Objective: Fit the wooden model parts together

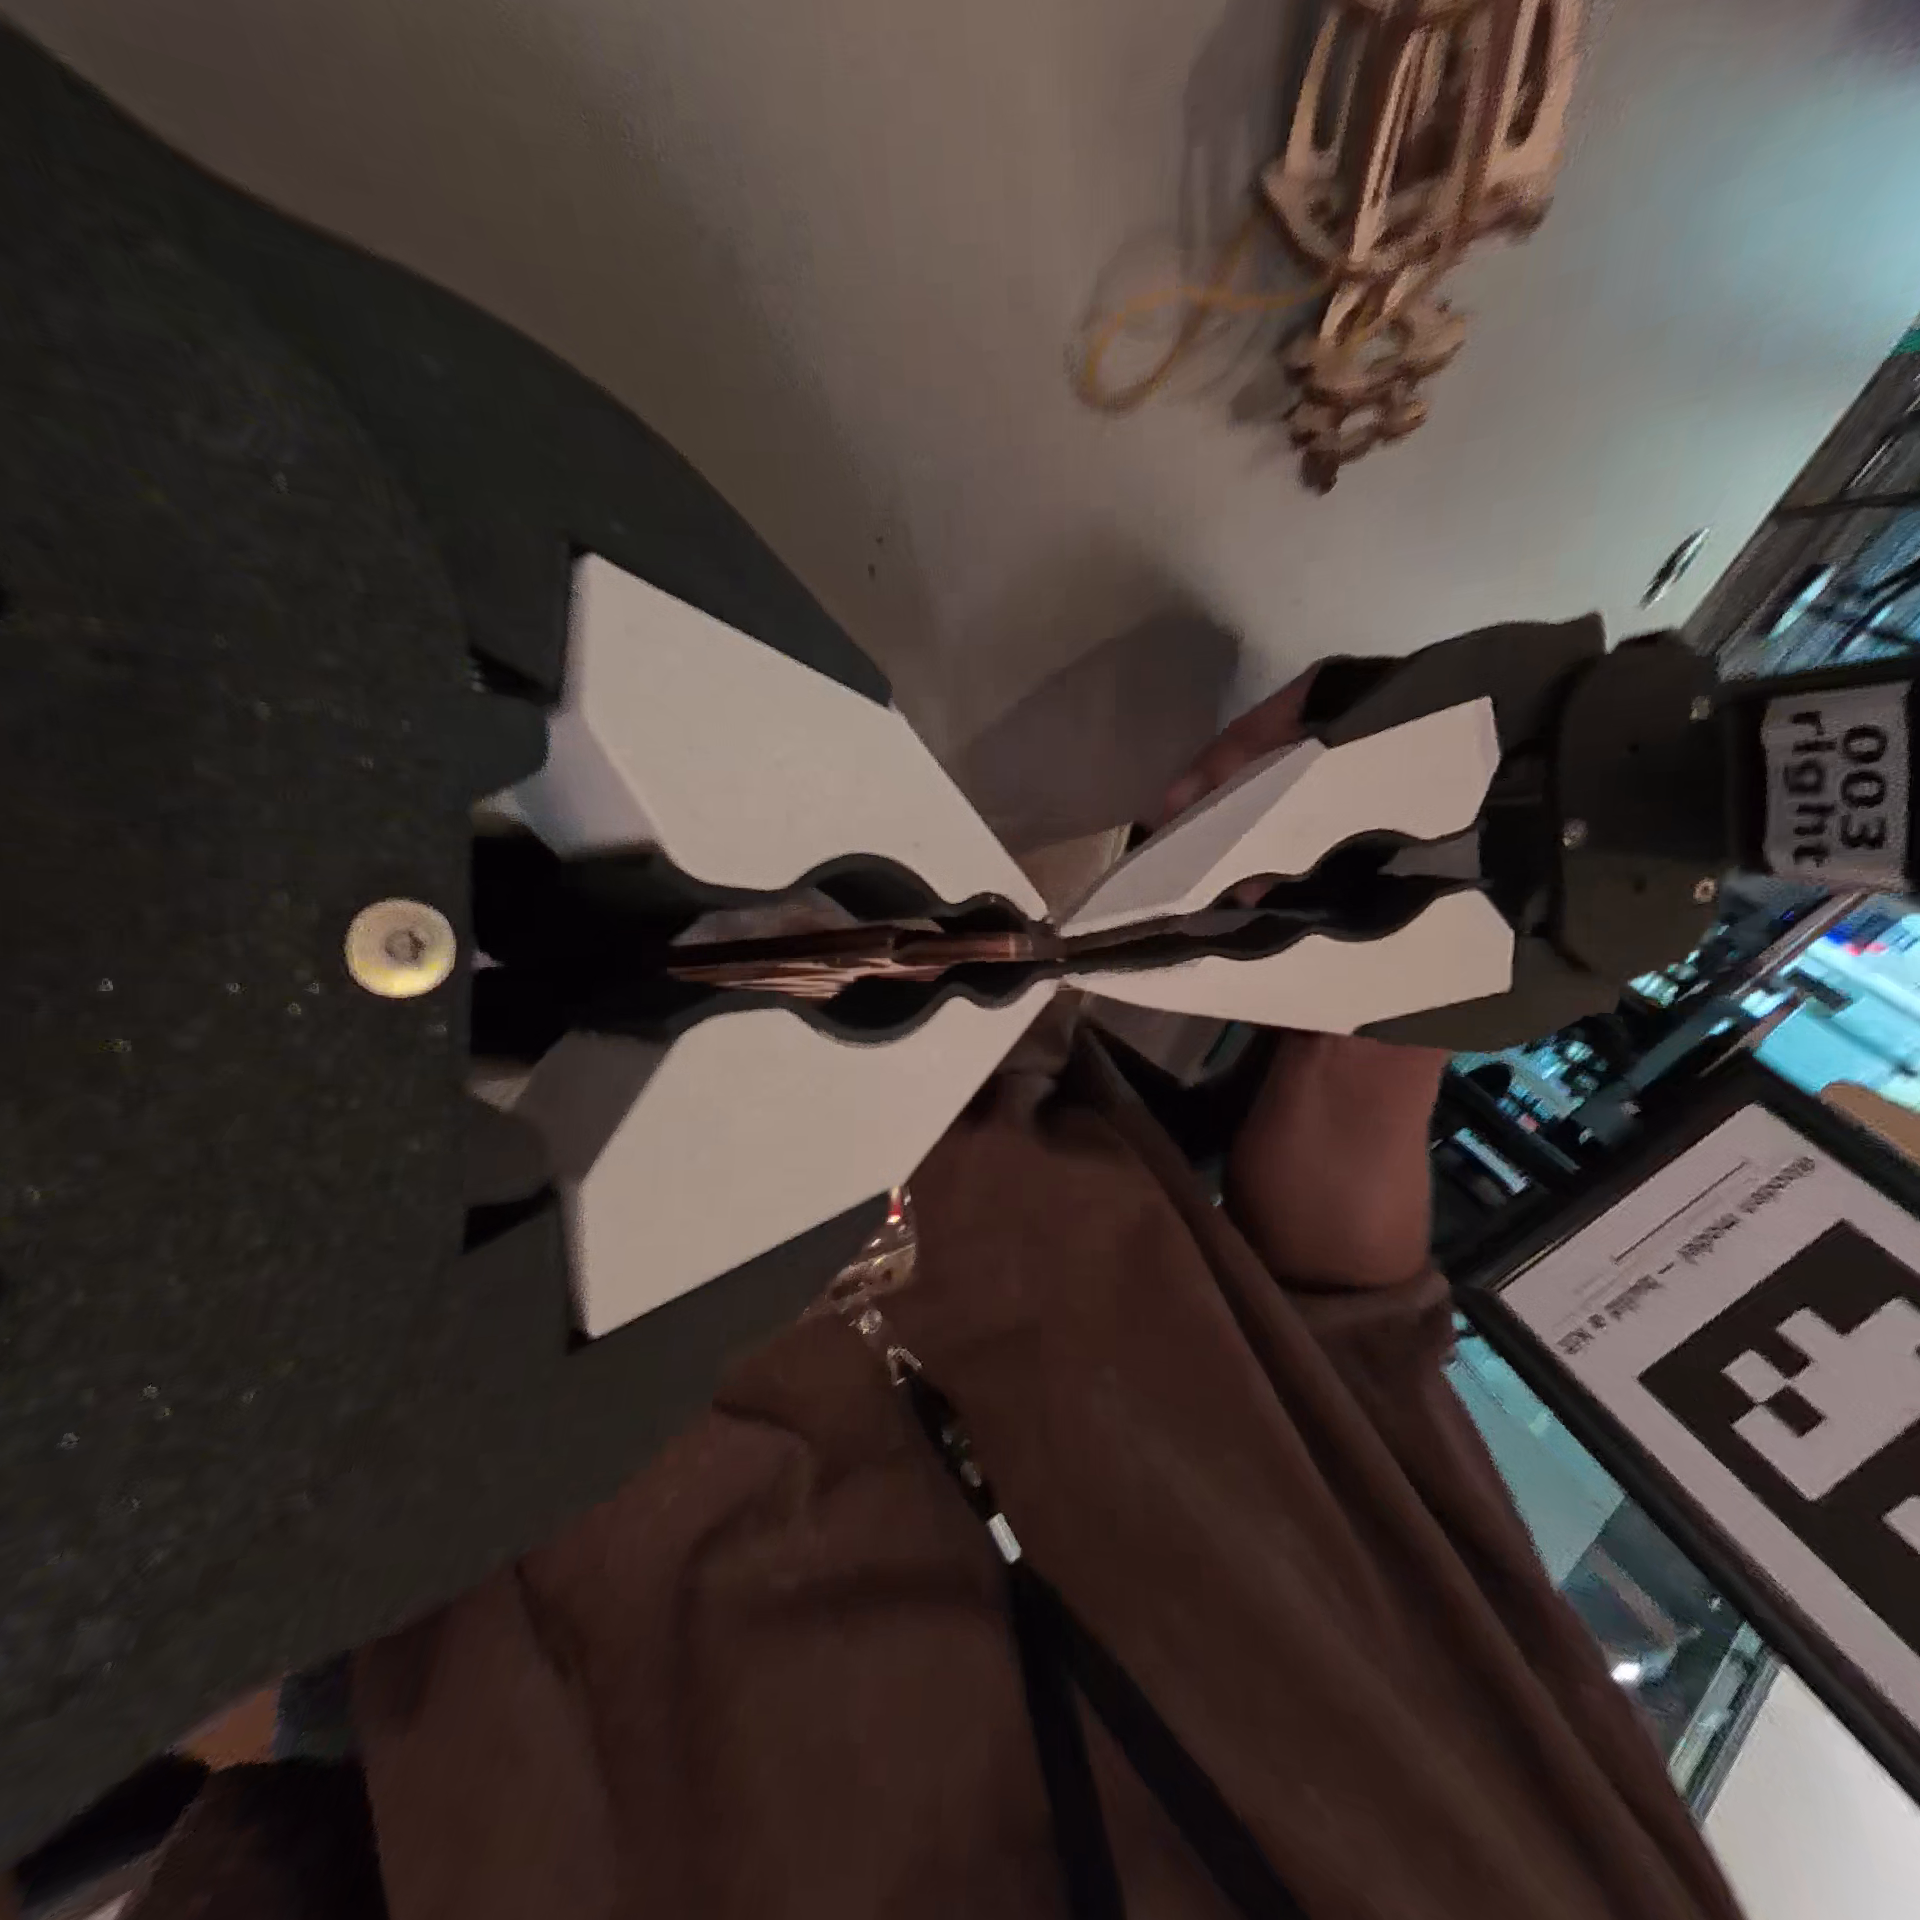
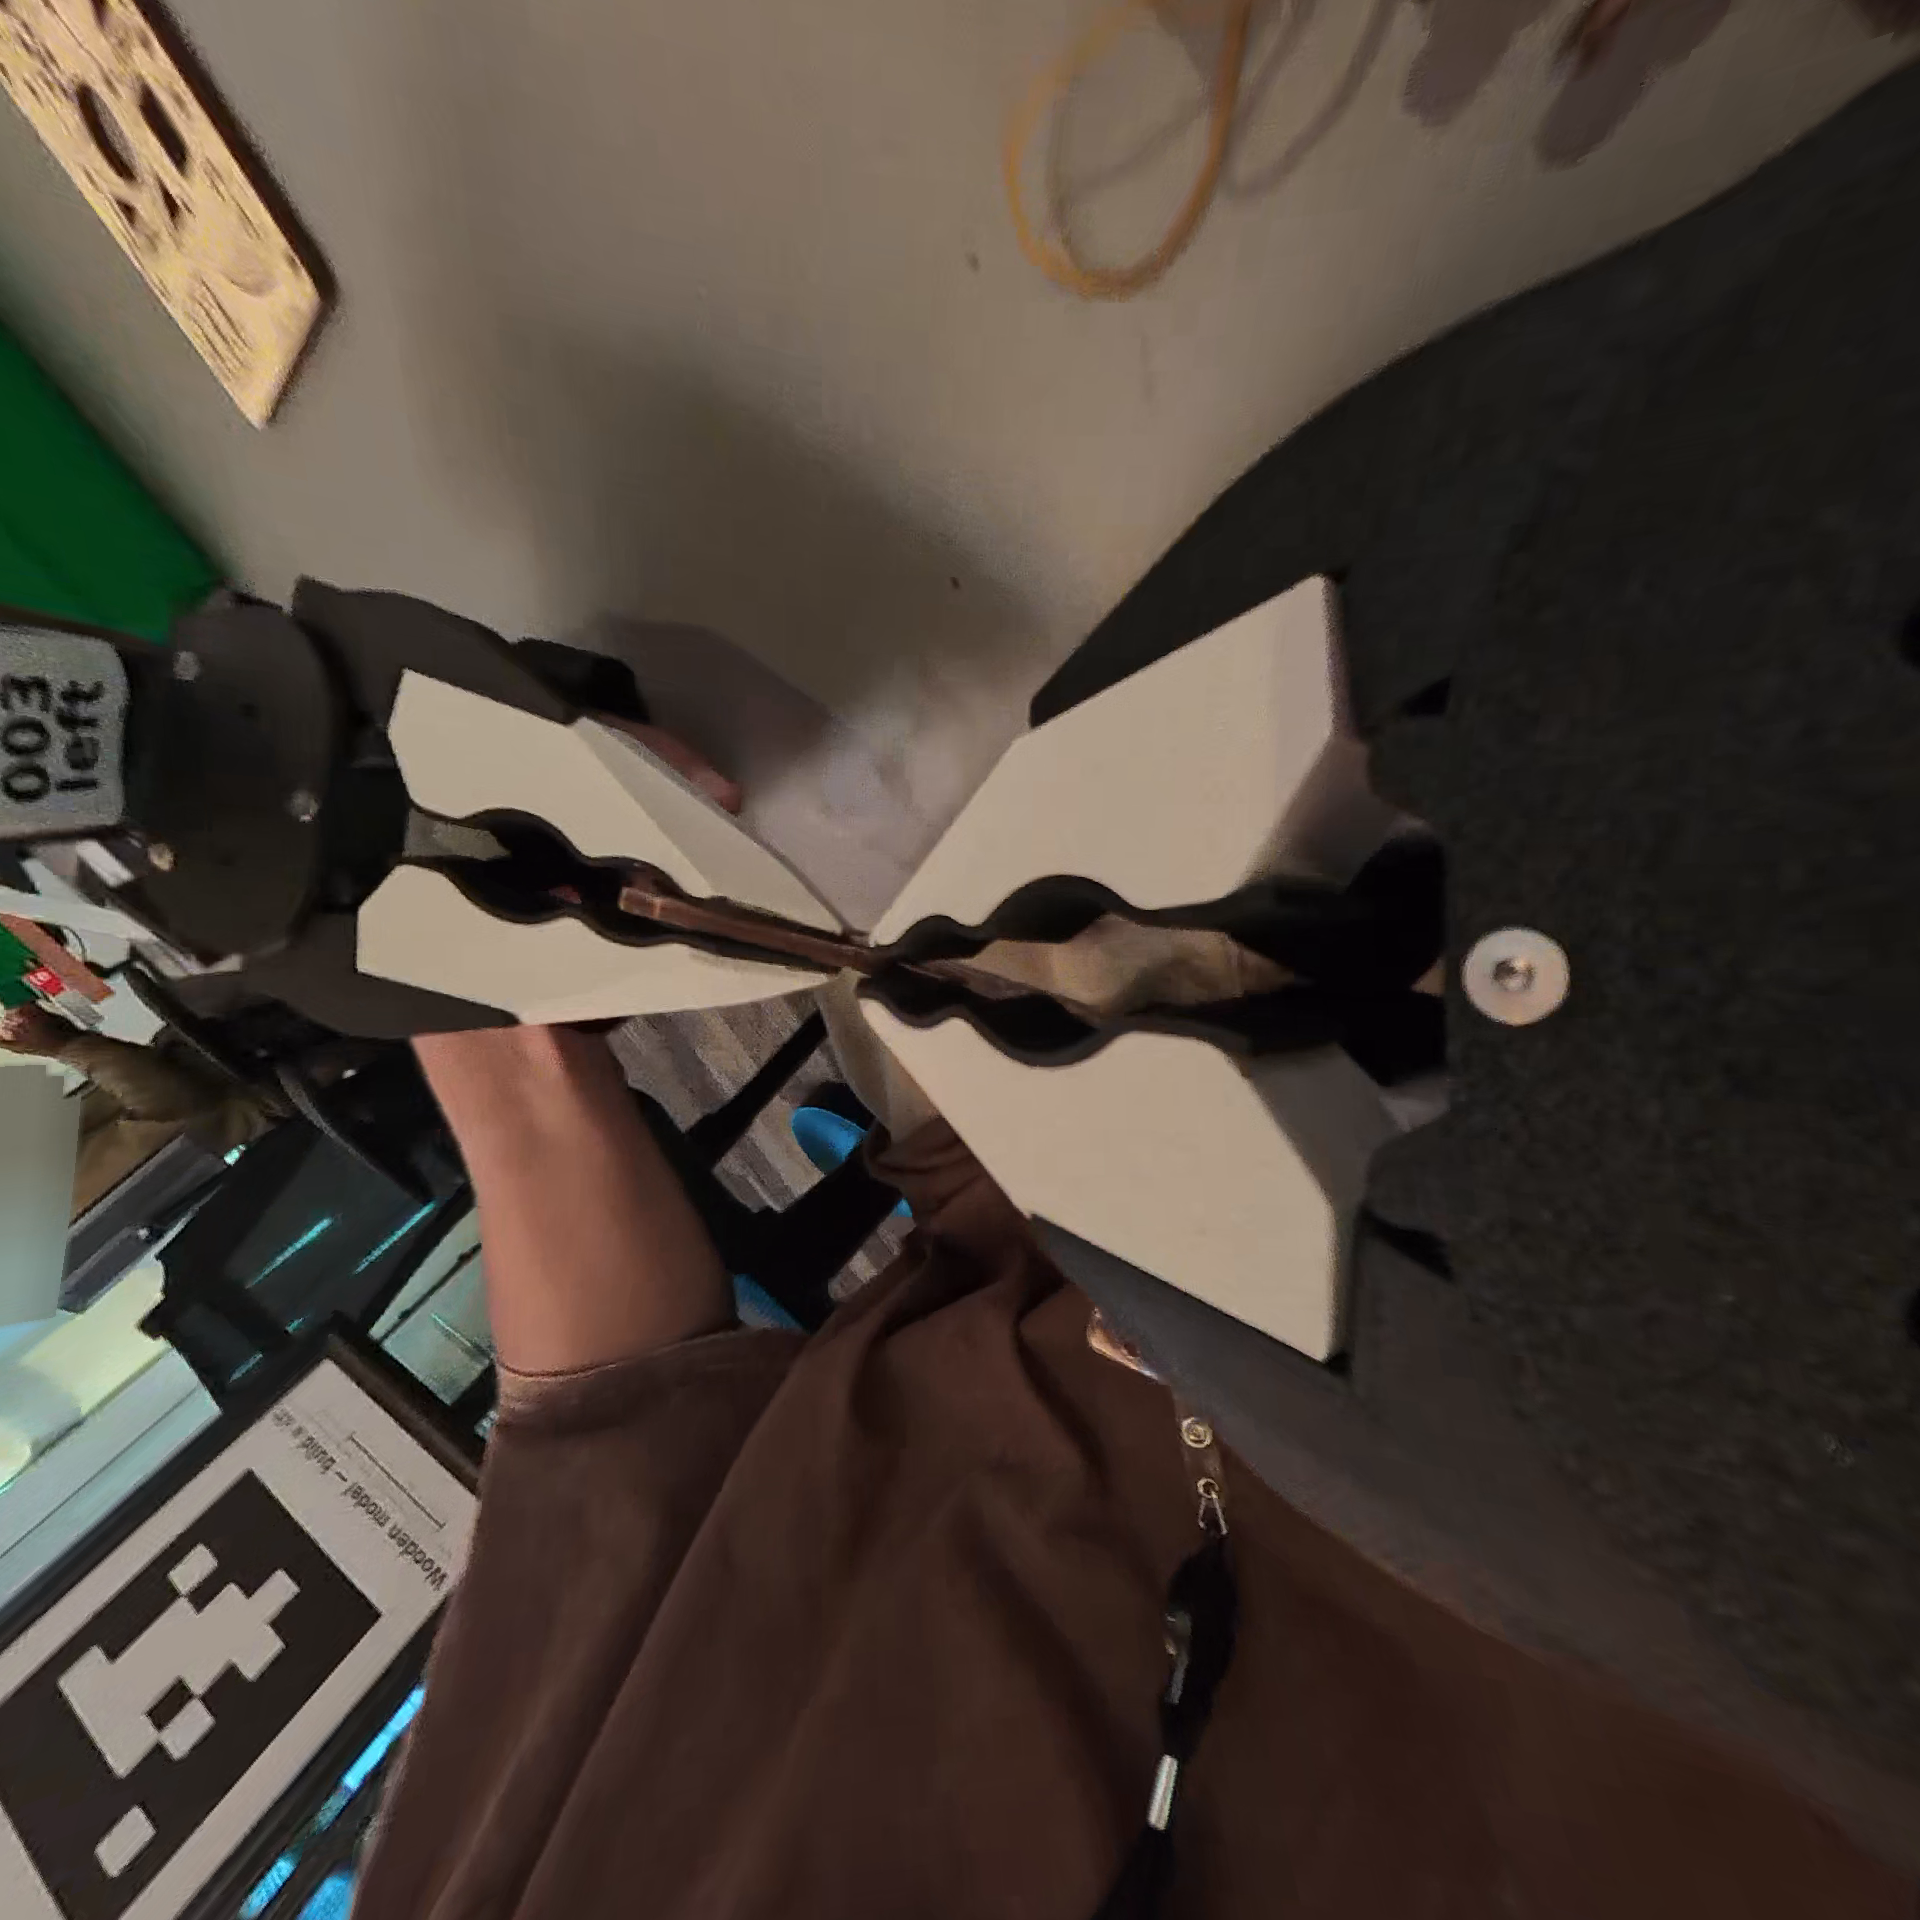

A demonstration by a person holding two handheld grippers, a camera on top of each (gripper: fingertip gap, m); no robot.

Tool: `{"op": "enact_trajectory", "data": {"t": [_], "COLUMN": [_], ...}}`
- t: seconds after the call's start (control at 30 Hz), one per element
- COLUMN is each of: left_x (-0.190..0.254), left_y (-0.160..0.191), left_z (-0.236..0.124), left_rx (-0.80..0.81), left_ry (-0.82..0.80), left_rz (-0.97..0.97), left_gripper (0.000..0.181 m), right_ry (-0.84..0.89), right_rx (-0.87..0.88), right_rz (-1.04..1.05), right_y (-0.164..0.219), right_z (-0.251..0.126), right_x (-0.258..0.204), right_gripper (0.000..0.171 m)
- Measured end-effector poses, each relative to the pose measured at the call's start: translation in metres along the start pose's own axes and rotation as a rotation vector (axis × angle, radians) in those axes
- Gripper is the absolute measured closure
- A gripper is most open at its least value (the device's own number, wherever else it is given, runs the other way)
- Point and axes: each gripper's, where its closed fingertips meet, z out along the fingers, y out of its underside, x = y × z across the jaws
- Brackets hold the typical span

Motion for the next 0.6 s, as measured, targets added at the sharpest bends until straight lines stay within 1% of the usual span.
{"op": "enact_trajectory", "data": {"t": [0.07,0.13,0.2,0.23,0.27,0.43,0.6], "left_x": [-0.004,-0.003,0.003,0.004,0.005,0.007,0.007], "left_y": [-0.018,-0.028,-0.037,-0.04,-0.041,-0.033,-0.024], "left_z": [-0.016,-0.032,-0.045,-0.051,-0.055,-0.069,-0.076], "left_rx": [0.042,0.018,0.014,0.025,0.03,0.067,0.087], "left_ry": [-0.09,-0.217,-0.292,-0.319,-0.34,-0.316,-0.296], "left_rz": [0.044,0.108,0.164,0.177,0.188,0.176,0.161], "left_gripper": [0.18,0.179,0.18,0.18,0.18,0.179,0.179], "right_ry": [0.046,0.121,0.16,0.157,0.157,0.243,0.235], "right_rx": [0.009,-0.054,-0.126,-0.154,-0.173,-0.244,-0.231], "right_rz": [0.021,-0.065,-0.14,-0.162,-0.19,-0.346,-0.362], "right_y": [-0.024,-0.043,-0.057,-0.062,-0.065,-0.069,-0.067], "right_z": [-0.001,0.003,0.011,0.015,0.018,0.032,0.04], "right_x": [0.007,0.011,0.012,0.011,0.01,0.013,0.015], "right_gripper": [0.17,0.169,0.161,0.161,0.168,0.168,0.167]}}
